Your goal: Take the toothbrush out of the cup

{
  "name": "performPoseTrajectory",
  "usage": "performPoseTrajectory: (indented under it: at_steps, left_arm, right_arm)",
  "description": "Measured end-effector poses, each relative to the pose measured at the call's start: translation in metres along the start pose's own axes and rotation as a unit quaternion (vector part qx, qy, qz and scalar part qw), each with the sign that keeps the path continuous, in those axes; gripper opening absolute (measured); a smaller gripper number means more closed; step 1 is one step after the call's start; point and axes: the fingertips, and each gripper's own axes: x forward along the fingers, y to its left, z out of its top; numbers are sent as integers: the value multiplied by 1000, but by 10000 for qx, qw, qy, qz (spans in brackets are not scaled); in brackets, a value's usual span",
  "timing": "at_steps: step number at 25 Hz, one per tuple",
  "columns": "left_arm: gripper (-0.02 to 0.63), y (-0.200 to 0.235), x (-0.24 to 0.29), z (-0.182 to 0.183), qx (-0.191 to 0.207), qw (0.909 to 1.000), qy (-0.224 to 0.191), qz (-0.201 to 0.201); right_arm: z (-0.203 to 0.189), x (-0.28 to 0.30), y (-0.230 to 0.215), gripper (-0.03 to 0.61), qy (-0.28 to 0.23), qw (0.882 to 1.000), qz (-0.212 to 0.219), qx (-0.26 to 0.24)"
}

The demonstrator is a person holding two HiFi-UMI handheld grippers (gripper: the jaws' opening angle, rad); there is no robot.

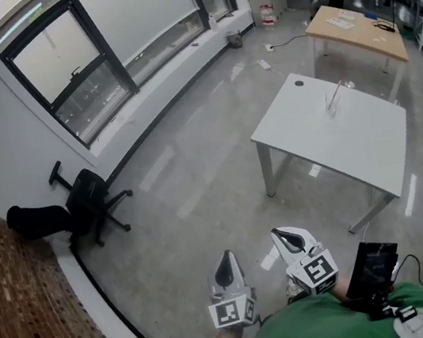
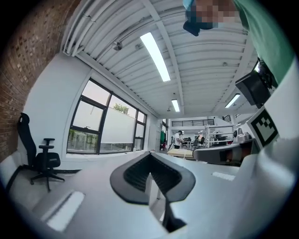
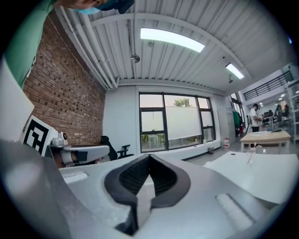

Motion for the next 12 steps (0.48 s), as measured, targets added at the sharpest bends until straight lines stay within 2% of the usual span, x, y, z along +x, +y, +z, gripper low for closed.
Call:
performPoseTrajectory:
  at_steps: [8,12]
  left_arm:
    - [6,-45,84,-11,18,9930,125,-1175]
    - [6,-83,120,-19,-30,9785,227,-2050]
  right_arm:
    - [-4,-10,-78,3,-117,9916,-1278,145]
    - [-7,-30,-112,3,-111,9796,-1997,196]
